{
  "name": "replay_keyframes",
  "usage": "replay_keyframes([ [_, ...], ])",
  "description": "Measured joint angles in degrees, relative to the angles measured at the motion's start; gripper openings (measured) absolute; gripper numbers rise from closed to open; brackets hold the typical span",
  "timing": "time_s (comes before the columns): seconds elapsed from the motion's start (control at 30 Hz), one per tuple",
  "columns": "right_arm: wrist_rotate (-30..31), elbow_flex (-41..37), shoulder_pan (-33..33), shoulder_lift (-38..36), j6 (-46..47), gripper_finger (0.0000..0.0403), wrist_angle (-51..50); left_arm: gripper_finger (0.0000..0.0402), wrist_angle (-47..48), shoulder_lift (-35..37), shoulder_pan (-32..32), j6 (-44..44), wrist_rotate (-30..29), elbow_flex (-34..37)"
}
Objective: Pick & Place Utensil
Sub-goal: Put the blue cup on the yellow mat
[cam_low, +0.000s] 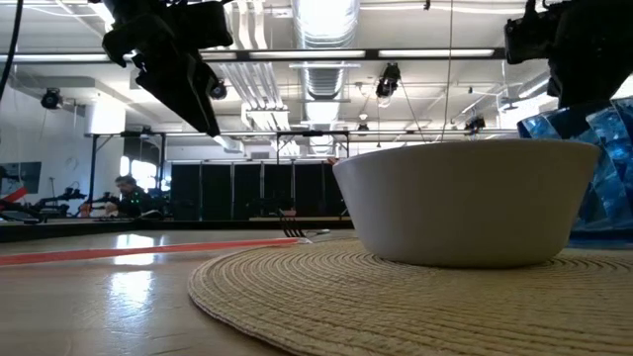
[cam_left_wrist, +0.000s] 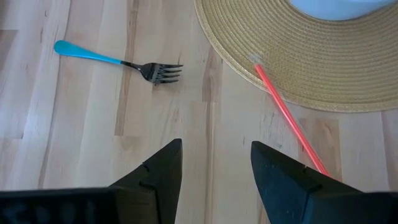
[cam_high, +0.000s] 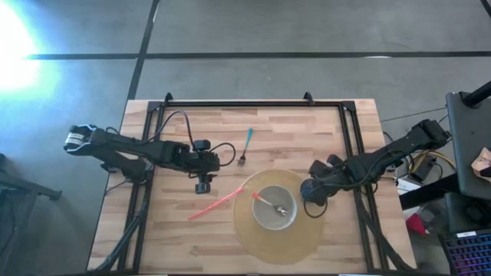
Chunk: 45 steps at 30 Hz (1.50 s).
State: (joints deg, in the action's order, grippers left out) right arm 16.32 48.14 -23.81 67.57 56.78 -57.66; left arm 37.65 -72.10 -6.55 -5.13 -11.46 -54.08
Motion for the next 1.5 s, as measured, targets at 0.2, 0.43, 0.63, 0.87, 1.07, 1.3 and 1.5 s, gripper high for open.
replay_keyframes([
  [0.2,0.34,0.08,-0.25,-1.28,0.21,0.0013,-0.01,0.0183,0.04,0.00,0.01,-0.02,0.02,0.00],
  [0.43,0.17,0.08,-0.94,-1.28,0.28,0.0013,0.02,0.0183,0.07,0.02,0.01,-0.02,0.02,0.00],
  [0.63,0.44,-0.79,-2.53,-1.03,2.59,0.0013,0.51,0.0183,0.07,0.02,0.02,-0.02,0.02,0.00],
  [0.87,1.79,-2.01,-3.35,-0.99,4.75,0.0013,1.23,0.0183,0.07,0.00,0.02,-0.02,0.02,0.00],
  [1.07,1.73,-2.16,-3.35,-0.99,4.74,0.0013,1.28,0.0183,0.07,0.02,0.02,-0.02,0.02,0.00],
  [1.3,1.68,-2.15,-3.35,-1.01,4.39,0.0015,1.26,0.0183,0.07,0.02,0.02,-0.02,0.02,0.00],
  [1.5,1.69,-2.13,-3.35,-1.05,4.26,0.0058,1.11,0.0183,0.05,0.02,0.02,-0.04,0.02,0.00],
])
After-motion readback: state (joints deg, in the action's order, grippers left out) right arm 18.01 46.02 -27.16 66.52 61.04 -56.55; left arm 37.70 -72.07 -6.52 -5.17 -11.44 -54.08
